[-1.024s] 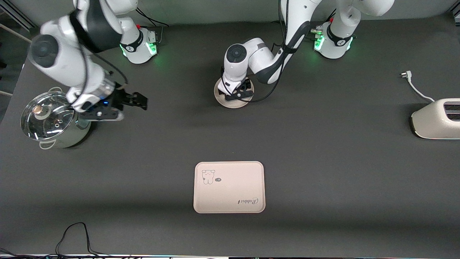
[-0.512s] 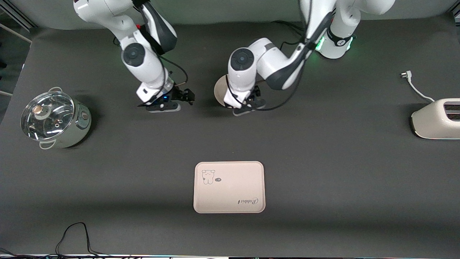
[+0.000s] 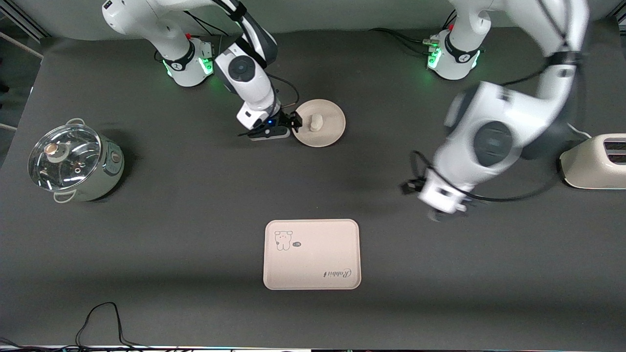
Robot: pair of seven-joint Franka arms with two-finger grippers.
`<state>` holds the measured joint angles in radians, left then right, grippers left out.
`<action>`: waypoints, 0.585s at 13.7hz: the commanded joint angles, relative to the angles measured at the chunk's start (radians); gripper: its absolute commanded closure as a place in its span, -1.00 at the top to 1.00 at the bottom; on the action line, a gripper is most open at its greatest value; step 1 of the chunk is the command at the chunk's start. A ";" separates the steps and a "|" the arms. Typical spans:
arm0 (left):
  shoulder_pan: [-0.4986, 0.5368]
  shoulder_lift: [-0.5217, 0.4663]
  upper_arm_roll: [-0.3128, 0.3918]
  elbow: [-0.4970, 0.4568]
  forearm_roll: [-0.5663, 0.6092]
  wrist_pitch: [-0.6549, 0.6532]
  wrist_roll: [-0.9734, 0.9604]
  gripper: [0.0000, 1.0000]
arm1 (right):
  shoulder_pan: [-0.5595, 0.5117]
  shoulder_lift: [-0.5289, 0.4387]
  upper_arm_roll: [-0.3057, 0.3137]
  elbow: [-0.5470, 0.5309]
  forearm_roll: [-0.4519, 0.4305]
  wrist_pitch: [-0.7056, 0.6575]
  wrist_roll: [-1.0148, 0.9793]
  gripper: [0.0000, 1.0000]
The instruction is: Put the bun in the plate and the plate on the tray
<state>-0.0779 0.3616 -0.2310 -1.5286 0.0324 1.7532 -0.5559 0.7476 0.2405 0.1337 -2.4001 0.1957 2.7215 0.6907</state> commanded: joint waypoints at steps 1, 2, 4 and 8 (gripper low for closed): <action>0.078 -0.070 -0.004 0.013 0.024 -0.079 0.156 1.00 | 0.048 0.046 -0.016 0.010 0.018 0.040 0.030 1.00; 0.070 -0.096 0.051 0.013 0.026 -0.092 0.225 1.00 | 0.053 0.049 -0.016 0.010 0.018 0.040 0.032 1.00; 0.047 -0.137 0.143 0.009 0.026 -0.106 0.351 1.00 | 0.055 0.072 -0.016 0.010 0.018 0.044 0.033 0.93; -0.012 -0.176 0.343 0.011 0.026 -0.112 0.543 1.00 | 0.062 0.100 -0.016 0.010 0.018 0.069 0.033 0.02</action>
<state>-0.0372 0.2124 0.0220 -1.5059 0.0469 1.6490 -0.0802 0.7853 0.3252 0.1323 -2.3985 0.1957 2.7701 0.7073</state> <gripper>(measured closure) 0.000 0.247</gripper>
